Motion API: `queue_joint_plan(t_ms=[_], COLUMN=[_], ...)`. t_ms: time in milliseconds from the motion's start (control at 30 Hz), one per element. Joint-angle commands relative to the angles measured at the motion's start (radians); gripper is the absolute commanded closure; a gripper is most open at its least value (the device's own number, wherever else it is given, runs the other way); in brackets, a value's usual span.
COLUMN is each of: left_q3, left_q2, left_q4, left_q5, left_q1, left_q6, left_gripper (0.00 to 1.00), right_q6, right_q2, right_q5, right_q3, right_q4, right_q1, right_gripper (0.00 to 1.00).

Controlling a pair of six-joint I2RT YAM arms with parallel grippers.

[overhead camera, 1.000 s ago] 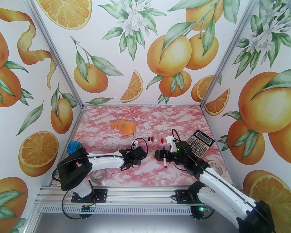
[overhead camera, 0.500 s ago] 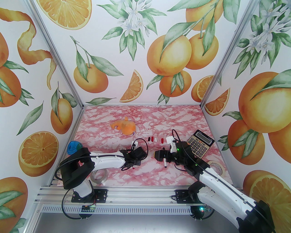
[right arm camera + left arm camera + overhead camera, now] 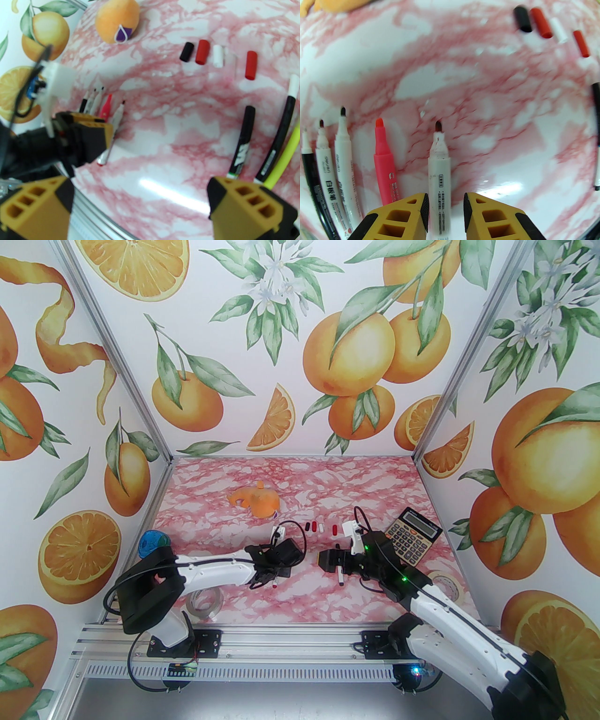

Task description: Open the pen caps

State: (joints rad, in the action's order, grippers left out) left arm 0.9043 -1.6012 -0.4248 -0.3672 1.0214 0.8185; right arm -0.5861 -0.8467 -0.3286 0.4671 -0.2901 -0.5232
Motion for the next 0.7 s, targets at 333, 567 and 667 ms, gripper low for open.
queue_joint_plan(t_ms=[333, 567, 667], left_q3=[0.106, 0.178, 0.229], left_q2=[0.019, -0.101, -0.17], left_q4=[0.135, 0.255, 0.278], left_q5=[0.243, 0.343, 0.365], left_q1=[0.016, 0.023, 0.038], left_q6=[-0.056, -0.014, -0.005], left_gripper=[0.54, 0.51, 0.48], right_q6=[-0.045, -0.096, -0.106], right_q2=[0.114, 0.198, 0.222], right_q5=[0.284, 0.359, 0.4], right_q3=[0.093, 0.147, 0.169], right_q4=[-0.29, -0.457, -0.523], right_q1=[-0.006, -0.005, -0.005], right_gripper=[0.03, 0.02, 0.01])
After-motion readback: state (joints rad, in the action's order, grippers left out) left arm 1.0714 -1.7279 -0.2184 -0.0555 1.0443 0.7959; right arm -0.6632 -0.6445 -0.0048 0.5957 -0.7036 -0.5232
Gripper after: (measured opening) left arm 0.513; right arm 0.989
